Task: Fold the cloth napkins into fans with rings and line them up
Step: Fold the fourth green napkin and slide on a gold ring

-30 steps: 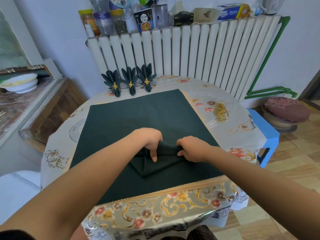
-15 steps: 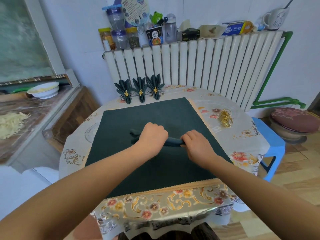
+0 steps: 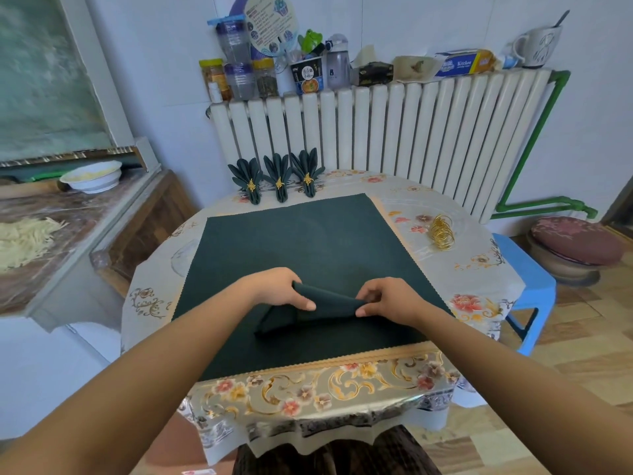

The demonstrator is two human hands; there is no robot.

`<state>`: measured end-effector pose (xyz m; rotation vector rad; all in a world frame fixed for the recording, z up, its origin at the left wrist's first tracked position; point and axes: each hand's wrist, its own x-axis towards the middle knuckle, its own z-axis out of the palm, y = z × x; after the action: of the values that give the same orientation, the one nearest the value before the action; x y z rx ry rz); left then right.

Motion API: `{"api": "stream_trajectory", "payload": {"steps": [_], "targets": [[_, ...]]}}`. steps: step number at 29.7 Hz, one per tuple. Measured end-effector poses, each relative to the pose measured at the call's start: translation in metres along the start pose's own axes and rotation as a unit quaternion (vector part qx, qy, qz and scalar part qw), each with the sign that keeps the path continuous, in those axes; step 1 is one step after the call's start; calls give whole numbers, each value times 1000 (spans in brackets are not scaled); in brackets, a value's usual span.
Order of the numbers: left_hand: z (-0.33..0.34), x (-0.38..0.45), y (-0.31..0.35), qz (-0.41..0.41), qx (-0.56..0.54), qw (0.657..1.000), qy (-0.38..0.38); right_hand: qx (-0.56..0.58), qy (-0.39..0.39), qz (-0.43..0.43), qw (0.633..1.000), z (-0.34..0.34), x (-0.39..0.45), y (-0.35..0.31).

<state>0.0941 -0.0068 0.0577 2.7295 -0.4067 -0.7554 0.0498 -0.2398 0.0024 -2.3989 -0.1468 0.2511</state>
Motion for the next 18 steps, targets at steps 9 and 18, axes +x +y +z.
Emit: {"api": "stream_trajectory", "payload": {"steps": [9,18], "targets": [[33,6,-7,-82,-53,986,133,-25,77,-39,996,19,-7,3],[36,6,1,7,264,944,200,-147,54,-35,987,24,3,-1]]}}
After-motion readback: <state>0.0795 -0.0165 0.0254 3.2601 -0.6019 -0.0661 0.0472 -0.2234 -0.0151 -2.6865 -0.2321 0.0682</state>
